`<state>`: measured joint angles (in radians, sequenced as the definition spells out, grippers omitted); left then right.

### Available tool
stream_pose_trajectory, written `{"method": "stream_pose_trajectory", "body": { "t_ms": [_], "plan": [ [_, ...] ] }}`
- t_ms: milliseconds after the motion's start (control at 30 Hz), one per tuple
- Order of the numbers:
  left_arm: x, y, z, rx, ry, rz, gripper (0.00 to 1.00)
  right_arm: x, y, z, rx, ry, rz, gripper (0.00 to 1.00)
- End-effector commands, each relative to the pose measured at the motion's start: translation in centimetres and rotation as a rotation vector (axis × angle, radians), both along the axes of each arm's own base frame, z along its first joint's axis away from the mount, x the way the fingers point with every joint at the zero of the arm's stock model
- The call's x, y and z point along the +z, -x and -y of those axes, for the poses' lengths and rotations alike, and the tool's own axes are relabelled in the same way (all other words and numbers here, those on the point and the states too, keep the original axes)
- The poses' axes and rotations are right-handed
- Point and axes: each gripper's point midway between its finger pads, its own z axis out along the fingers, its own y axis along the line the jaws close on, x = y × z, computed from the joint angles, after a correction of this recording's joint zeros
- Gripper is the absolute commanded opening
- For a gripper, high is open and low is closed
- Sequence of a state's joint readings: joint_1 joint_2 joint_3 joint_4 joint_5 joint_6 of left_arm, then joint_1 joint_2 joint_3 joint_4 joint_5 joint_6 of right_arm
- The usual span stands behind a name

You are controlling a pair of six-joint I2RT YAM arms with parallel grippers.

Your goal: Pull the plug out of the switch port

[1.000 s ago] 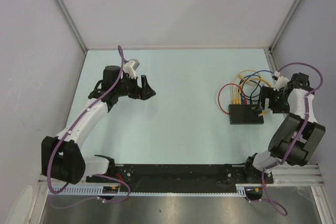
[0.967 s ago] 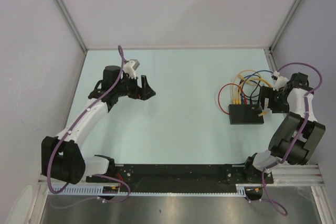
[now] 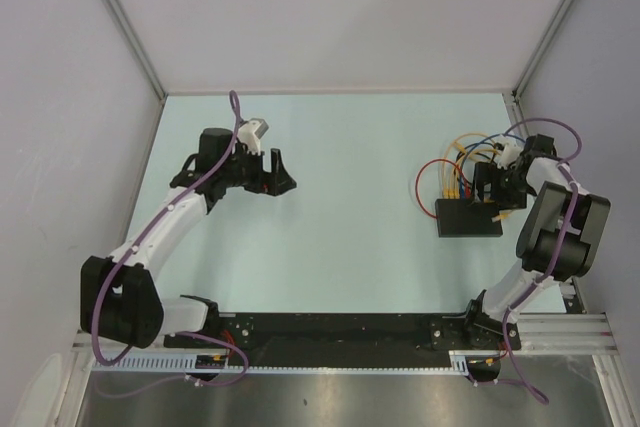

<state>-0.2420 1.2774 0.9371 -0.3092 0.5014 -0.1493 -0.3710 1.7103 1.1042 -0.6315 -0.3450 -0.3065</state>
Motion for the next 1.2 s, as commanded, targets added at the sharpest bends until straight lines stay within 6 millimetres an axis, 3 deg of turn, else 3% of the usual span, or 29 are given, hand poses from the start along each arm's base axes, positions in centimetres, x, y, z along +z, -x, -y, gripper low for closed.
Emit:
{"method": "stream_pose_trajectory", "body": {
  "t_ms": [0,200,533,767,867,900,967,1000,1167],
  "plan": [
    [1.0,-0.4,0.5,-0.008,0.033,-0.020,0.94,1.4,-2.6,0.4,0.017,0.025,0.070,0.96],
    [0.7,-0.9,0.6,-0.011,0.025,-0.027,0.93,1.1,-3.3,-0.5,0.087,0.036,0.072,0.95],
    [-0.3,-0.3,-0.6,-0.016,-0.059,-0.001,0.93,0.9,-4.0,-6.0,0.307,0.004,0.088,0.93],
    [-0.5,0.2,-1.3,-0.013,-0.088,0.023,0.93,1.1,-3.3,-11.1,0.468,-0.041,0.089,0.92],
    [-0.6,0.4,-1.7,-0.012,-0.096,0.034,0.93,1.2,-2.9,-13.8,0.562,-0.051,0.097,0.91],
    [-0.8,0.5,-1.8,-0.013,-0.102,0.029,0.93,1.3,-2.6,-15.8,0.633,-0.048,0.104,0.91],
    [-0.9,0.7,-2.1,-0.006,-0.105,0.031,0.93,1.2,-2.4,-17.2,0.685,-0.039,0.111,0.91],
    [-1.0,0.8,-2.2,-0.004,-0.106,0.028,0.93,1.1,-2.0,-18.9,0.738,-0.033,0.115,0.91],
    [-0.8,0.9,-2.7,0.007,-0.107,0.043,0.94,0.8,-0.5,-22.5,0.813,-0.053,0.090,0.91]
  ]
}}
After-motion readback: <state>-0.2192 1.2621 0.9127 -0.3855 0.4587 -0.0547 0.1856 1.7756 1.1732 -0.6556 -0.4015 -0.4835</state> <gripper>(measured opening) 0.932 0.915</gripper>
